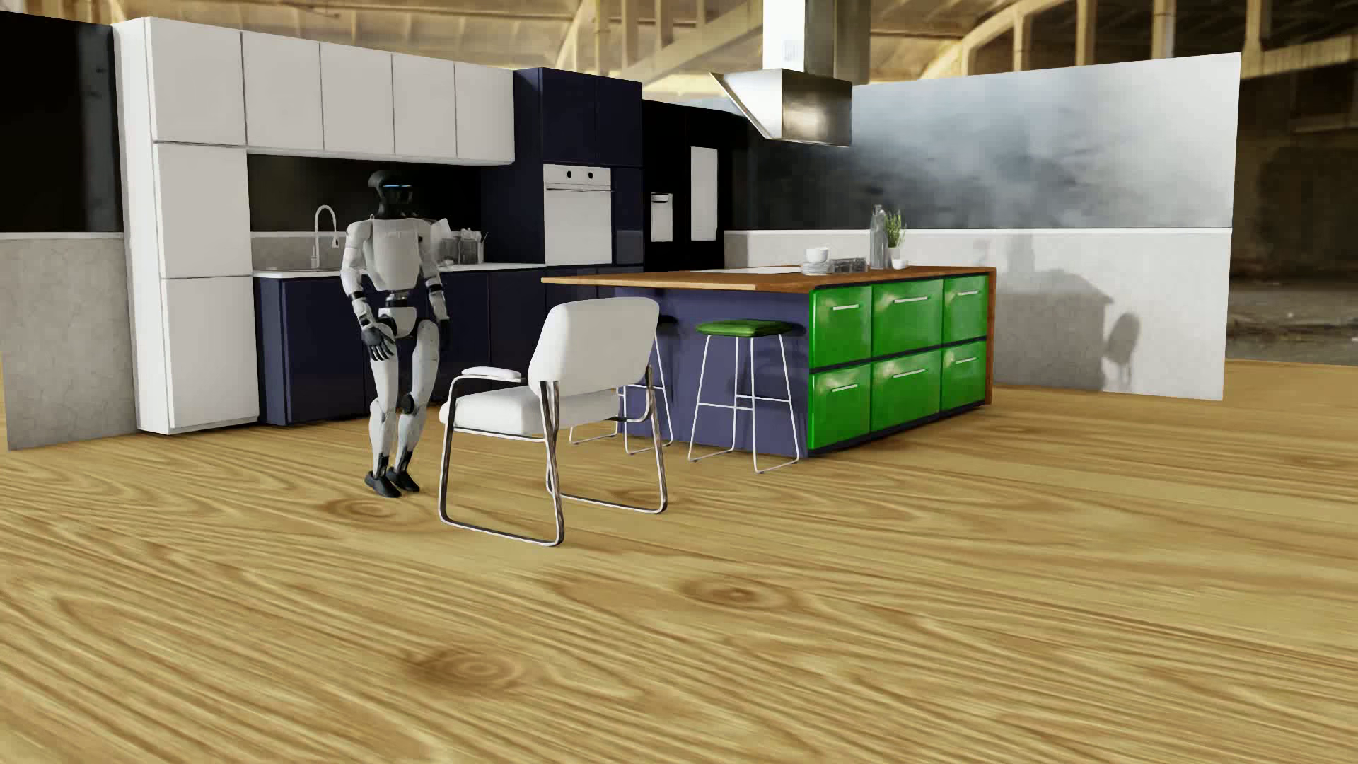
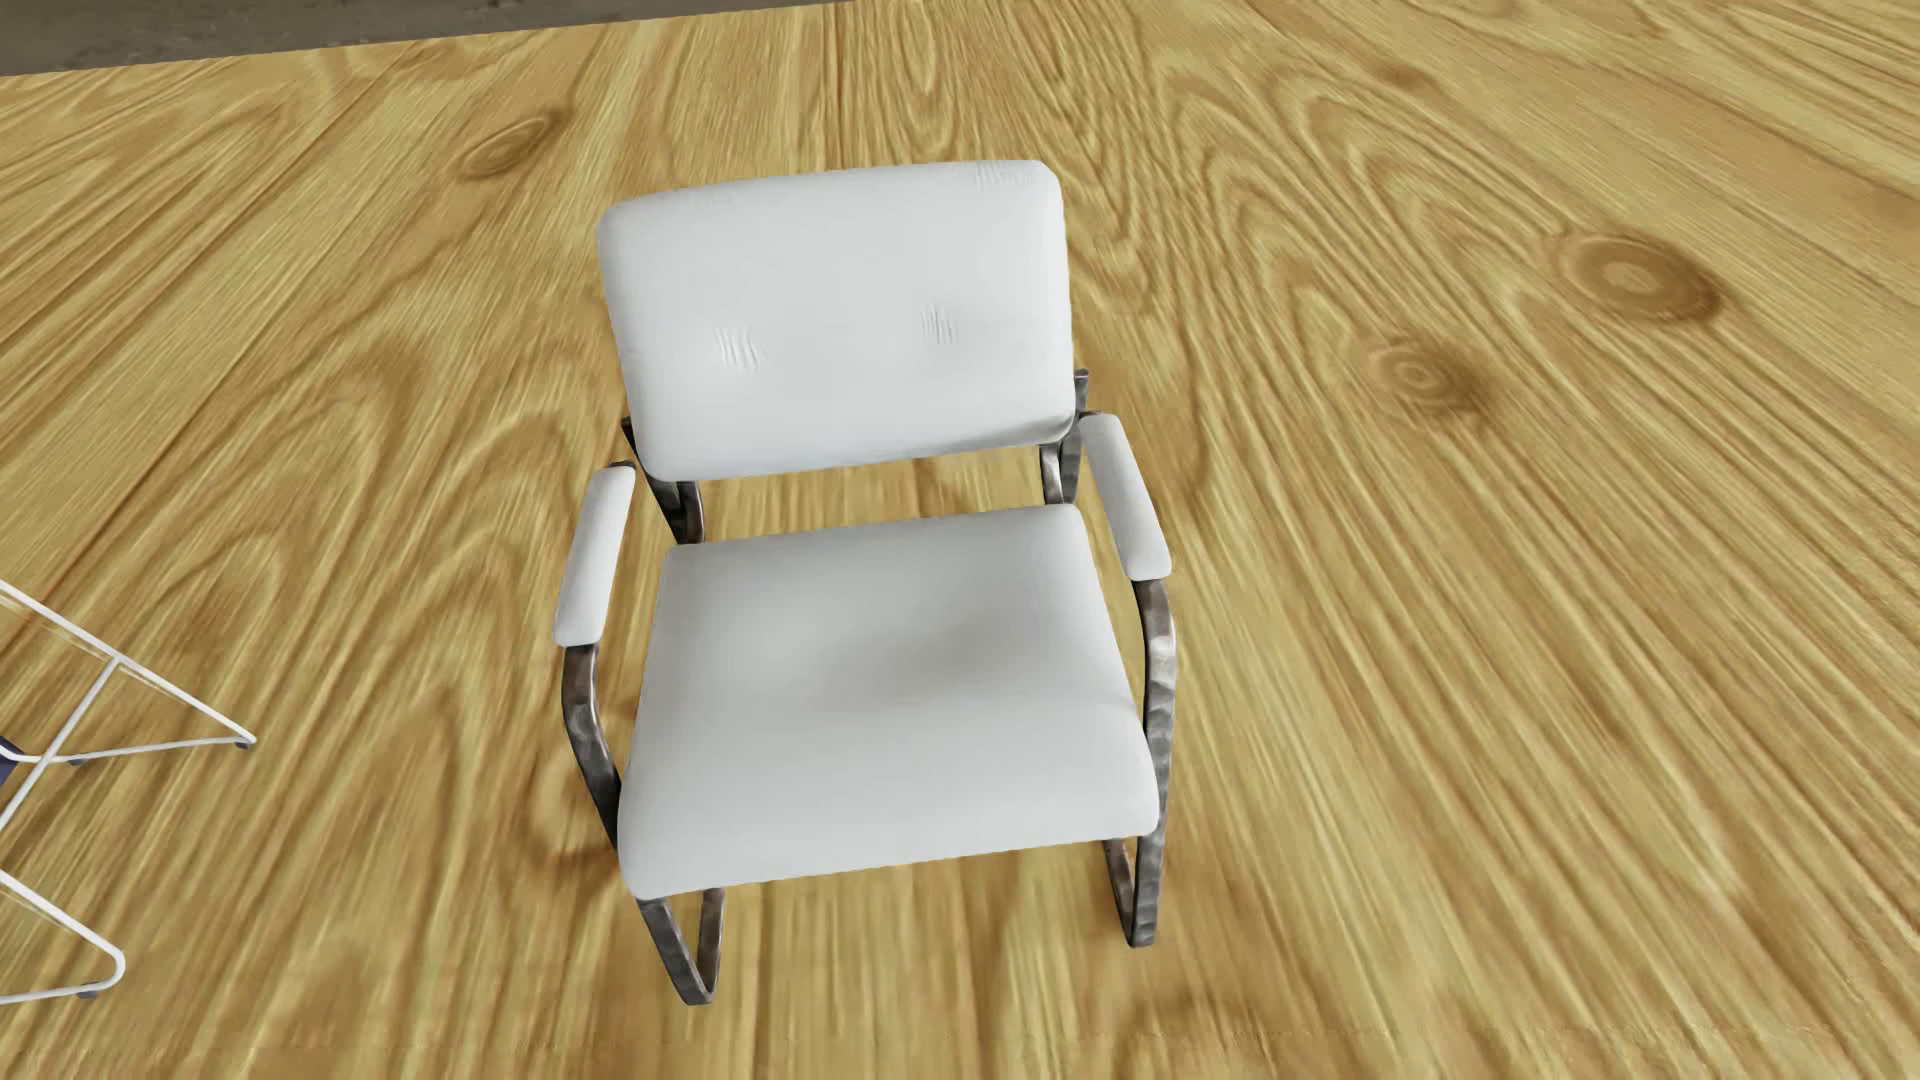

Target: Stand still

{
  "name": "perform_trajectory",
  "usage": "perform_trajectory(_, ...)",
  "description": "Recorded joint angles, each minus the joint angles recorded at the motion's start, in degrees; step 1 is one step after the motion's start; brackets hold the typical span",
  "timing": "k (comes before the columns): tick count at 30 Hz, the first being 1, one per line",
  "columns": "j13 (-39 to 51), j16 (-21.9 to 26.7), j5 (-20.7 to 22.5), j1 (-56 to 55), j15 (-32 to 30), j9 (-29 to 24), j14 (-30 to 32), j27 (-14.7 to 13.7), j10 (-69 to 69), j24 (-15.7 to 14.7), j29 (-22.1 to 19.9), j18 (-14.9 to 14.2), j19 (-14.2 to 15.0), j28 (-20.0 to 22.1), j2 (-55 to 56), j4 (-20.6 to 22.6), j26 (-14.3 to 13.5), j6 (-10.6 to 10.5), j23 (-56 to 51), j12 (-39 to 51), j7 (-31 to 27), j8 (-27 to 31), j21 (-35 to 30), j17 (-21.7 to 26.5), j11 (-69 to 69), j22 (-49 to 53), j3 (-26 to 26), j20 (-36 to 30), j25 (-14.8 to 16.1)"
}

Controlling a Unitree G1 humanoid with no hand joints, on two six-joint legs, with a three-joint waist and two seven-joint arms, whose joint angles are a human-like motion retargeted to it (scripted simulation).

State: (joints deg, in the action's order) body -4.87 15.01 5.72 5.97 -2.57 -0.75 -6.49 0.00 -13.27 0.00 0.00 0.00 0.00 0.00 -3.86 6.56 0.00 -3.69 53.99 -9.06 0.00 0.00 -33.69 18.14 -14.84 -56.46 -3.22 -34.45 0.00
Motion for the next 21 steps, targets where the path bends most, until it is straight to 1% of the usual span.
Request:
perform_trajectory(1,-0.72,-0.29,-1.15,-0.89,-1.01,0.57,0.07,0.00,-0.46,0.00,0.00,0.00,0.00,0.00,-0.15,1.07,0.00,0.41,-0.51,-0.04,0.00,0.00,1.68,0.37,0.92,-0.95,-1.49,-0.13,0.00)
perform_trajectory(2,-0.64,-0.32,-1.18,-0.81,-1.37,0.54,0.06,0.00,-0.34,0.00,0.00,0.00,0.00,0.00,-0.09,0.91,0.00,0.33,-0.53,-0.21,0.00,0.00,1.71,0.43,0.89,-0.75,-1.55,0.31,0.00)
perform_trajectory(4,-0.81,-0.25,-1.18,-0.94,-1.04,0.50,0.00,0.00,-0.54,0.00,0.00,0.00,0.00,0.00,-0.14,1.01,0.00,0.40,-0.66,-0.19,0.00,0.00,1.71,0.42,0.89,-0.63,-1.58,0.08,0.00)
perform_trajectory(8,-1.20,-0.72,-1.04,-0.78,-0.42,0.64,-0.25,0.00,-0.56,0.00,0.00,0.00,0.00,0.00,-0.31,0.84,0.00,0.32,-0.66,-0.25,0.00,0.00,2.94,-0.07,0.97,-1.35,-1.17,2.05,0.00)
perform_trajectory(9,-1.13,-0.61,-0.90,-0.74,-0.65,0.63,-0.29,0.00,-0.60,0.00,0.00,0.00,0.00,0.00,-0.30,0.72,0.00,0.09,-0.60,-0.38,0.00,0.00,2.60,-0.01,0.91,-0.79,-1.20,1.21,0.00)
perform_trajectory(15,-1.63,-0.82,-1.36,-1.03,0.48,1.14,-0.47,0.00,-0.75,0.00,0.00,0.00,0.00,0.00,-0.55,1.12,0.00,0.34,-0.68,-0.59,0.00,0.00,3.54,-0.03,1.36,-1.27,-1.32,2.45,0.00)
perform_trajectory(21,-1.50,-0.79,-1.31,-1.05,0.37,0.82,-0.46,0.00,-0.51,0.00,0.00,0.00,0.00,0.00,-0.26,1.03,0.00,0.27,-0.95,-0.51,0.00,0.00,4.05,-0.08,1.22,-1.08,-1.27,2.08,0.00)
